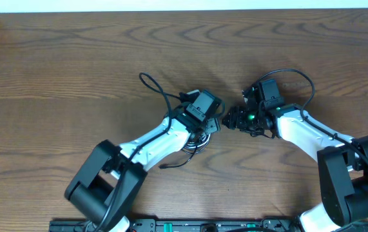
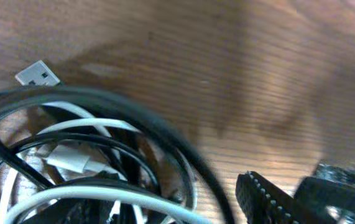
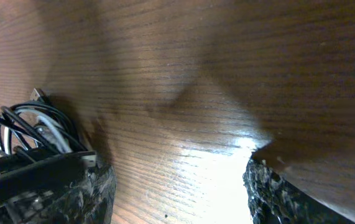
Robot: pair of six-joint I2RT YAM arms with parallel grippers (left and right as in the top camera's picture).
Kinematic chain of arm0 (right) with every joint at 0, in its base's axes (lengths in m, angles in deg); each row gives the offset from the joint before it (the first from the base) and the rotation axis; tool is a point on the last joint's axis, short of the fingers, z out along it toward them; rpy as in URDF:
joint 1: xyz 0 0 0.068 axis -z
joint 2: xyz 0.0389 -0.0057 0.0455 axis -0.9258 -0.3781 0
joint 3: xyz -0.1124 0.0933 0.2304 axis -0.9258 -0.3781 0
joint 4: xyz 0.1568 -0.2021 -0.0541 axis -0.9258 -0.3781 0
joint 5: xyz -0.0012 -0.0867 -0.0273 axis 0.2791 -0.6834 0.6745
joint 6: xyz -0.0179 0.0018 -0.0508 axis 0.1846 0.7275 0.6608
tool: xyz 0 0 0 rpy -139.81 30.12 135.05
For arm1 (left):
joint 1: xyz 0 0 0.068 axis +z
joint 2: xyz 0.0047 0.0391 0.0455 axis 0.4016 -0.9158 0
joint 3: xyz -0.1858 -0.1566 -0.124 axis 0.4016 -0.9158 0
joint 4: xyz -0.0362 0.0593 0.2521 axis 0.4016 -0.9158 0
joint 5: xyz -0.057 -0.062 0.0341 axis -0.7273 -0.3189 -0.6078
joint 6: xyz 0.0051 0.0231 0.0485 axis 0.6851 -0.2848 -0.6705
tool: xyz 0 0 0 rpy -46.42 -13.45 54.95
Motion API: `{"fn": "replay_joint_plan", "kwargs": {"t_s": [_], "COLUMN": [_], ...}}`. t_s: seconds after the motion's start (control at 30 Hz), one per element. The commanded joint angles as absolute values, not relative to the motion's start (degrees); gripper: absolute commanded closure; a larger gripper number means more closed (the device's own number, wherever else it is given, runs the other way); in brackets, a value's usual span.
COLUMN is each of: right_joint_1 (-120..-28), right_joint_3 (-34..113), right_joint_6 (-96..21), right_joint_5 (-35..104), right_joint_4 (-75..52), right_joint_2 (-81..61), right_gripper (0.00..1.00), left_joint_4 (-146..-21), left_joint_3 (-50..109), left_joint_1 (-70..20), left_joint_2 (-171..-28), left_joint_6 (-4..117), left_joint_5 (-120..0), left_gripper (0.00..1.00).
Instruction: Untangle cables
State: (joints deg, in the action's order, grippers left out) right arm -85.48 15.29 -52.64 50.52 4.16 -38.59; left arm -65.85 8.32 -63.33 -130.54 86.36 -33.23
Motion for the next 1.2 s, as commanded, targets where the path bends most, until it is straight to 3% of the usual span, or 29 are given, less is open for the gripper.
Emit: {"fn": "replay_joint_plan", "kwargs": {"t_s": [0.0,0.13,0.43,0.6,0.93,1.17], "right_joint_1": [-86.4,-86.9,-86.9,-86.8,-82.5,-83.3], "right_joint_3": [15.2,15.2,15.2,15.2,15.2,15.2], "right_joint_6": [-53.3,-53.3,-53.2,-48.0,-35.0,-32.4], "right_joint_5": [50.6,50.4,51.2,59.6,90.7,94.8], "right_joint_4": [4.4,4.8,4.7,7.2,12.0,13.2], "right_joint_2": [-39.6,-39.6,-39.6,-39.6,-39.6,-39.6], "right_gripper": [0.36,0.36,0.37,0.38,0.44,0.4], "left_joint_4": [-66.0,-66.5,-69.9,-73.1,-79.7,-79.0], "left_joint_3": [8.9,8.9,8.9,8.9,8.9,8.9], "left_joint_1": [-63.4,-63.3,-63.1,-62.9,-60.1,-55.4], "left_joint_2": [-131.0,-130.7,-120.2,-113.5,-106.9,-107.0], "left_joint_6": [86.8,86.8,84.3,78.5,68.5,63.0], "left_joint_5": [-31.7,-31.9,-32.6,-32.6,-32.9,-49.9], "left_gripper": [0.37,0.66,0.88,0.93,0.93,0.93]}}
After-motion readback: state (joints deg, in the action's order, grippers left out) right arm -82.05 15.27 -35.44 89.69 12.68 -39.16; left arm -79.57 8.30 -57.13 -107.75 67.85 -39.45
